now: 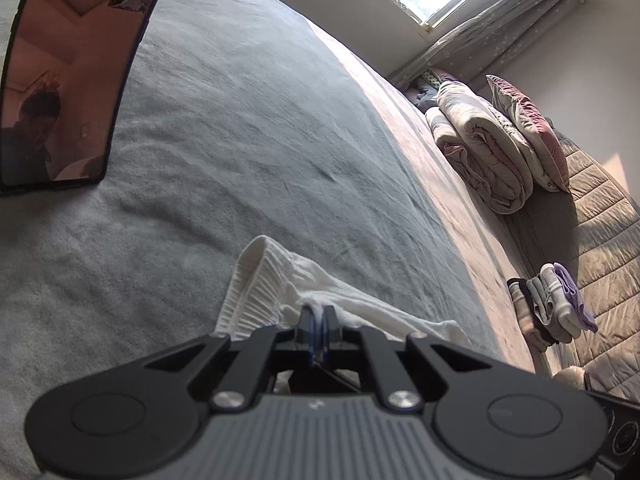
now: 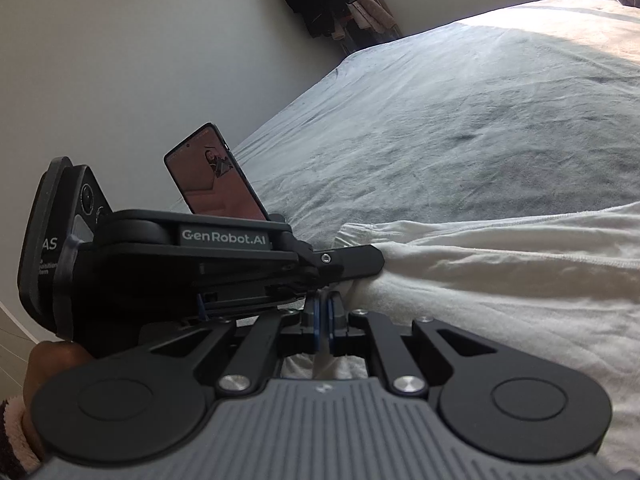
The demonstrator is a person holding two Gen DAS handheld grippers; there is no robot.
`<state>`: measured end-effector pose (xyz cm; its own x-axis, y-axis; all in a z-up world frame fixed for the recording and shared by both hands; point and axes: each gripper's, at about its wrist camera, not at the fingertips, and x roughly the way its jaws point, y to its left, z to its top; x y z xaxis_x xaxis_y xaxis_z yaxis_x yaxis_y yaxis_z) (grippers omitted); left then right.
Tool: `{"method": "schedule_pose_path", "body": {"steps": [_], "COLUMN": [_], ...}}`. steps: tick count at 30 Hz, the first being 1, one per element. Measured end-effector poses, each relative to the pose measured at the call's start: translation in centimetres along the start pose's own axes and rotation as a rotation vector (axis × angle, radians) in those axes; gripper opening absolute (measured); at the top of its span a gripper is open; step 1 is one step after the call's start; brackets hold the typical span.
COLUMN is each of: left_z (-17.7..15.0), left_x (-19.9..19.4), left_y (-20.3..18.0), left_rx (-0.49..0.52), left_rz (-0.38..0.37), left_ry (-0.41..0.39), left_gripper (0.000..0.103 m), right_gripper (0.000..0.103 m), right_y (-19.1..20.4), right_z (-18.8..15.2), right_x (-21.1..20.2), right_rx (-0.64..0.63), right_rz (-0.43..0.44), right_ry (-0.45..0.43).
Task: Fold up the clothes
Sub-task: 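Lift the held fabric with both grippers and lay it folded on the bed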
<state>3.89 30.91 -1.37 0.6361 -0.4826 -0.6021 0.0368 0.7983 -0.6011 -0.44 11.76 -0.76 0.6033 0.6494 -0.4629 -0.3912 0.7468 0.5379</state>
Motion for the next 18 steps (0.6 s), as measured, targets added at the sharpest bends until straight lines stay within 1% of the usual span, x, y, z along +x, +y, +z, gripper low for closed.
{"method": "schedule_pose_path", "body": {"steps": [3,7,9,11,12,15,18], "left_z": [0.1,0.4,0.5,0.4,0.4,0.1,-0.5], "left_x": [0.2,-0.4,-1.0,-1.8,-2.2,-3.0,-3.3], "left_y": [0.6,1.2,1.3,1.5,1.5,1.4,0.7], "left_rx": [-0.027,-0.062,-0.067,-0.067,-0.066,-0.046,0.008], "left_rz": [0.019,0.019,0.013,0.005,-0.001,-0.038,-0.083], "left_ry": [-0.008,-0.038,-0.057,-0.083,-0.095,-0.124,-0.124], "left_gripper": [0.004,0.004,0.004,0.005,0.005,0.005,0.005], "right_gripper": [0.007,0.015,0.015,0.016,0.016,0.016,0.016], "right_y": [-0.1,-0.7,-0.6,-0.3,0.0,0.6,0.6], "right_z": [-0.3,-0.7,-0.9,-1.1,-1.3,-1.9,-2.2], "right_x": [0.8,1.3,1.2,0.7,0.2,-1.3,-2.9], "right_rx": [0.023,0.093,0.119,0.123,0.114,0.081,0.058], "right_rz": [-0.001,0.021,0.066,0.131,0.149,0.155,0.111], "right_ry": [0.005,0.019,0.039,0.070,0.080,0.096,0.096]}}
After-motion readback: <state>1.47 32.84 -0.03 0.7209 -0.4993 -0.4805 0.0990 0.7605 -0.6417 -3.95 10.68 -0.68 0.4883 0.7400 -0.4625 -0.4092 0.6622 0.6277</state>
